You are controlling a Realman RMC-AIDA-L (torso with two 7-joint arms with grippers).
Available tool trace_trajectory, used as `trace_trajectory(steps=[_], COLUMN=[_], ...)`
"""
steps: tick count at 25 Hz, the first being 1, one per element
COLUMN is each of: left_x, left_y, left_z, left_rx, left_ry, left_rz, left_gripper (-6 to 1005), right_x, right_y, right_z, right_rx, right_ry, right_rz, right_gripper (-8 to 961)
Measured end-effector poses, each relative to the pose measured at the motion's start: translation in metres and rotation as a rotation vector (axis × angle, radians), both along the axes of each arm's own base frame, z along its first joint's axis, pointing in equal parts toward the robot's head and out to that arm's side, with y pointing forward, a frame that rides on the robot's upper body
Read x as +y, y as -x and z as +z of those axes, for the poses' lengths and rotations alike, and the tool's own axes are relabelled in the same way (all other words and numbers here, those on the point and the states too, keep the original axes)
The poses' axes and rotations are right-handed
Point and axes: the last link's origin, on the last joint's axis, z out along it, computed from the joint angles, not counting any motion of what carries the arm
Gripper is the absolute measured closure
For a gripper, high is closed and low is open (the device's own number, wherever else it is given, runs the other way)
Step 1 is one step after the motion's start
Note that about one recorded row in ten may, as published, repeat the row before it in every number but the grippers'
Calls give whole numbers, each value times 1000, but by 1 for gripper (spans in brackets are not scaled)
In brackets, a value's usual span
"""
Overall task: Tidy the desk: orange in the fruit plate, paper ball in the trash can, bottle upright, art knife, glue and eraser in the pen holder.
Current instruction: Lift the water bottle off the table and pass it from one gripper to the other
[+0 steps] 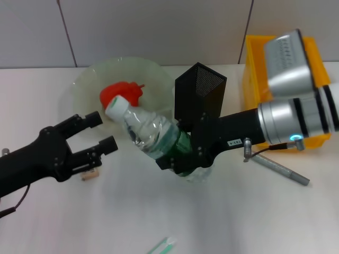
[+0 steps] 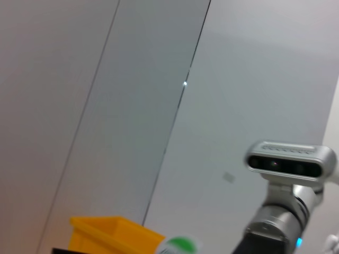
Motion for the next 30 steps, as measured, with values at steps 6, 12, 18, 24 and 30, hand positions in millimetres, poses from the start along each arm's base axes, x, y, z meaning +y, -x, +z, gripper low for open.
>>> trace_trajectory(steps=[6,12,18,24,30], left_x=[2,5,11,15,18], left_y=[0,-6,-17,-26,-30], left_z=[3,-2,-10,-11,-14], left_rx=[-41,-98,-156,-199,-208], left_ry=[-45,-57,-47,-62,-54], left_rz=[33,51,32,20,9], left_gripper=[225,226,227,228,229], right_x=[-4,-8,-11,-14,-15], right_y=[-1,1,2,0,-1], right_z=[8,9,5,0,-2], right_rx=[120,208,236,254,257], right_ry=[-26,-38,-22,-7,0], right_rz=[16,33,28,21,18], right_gripper=[194,194,195,195,194])
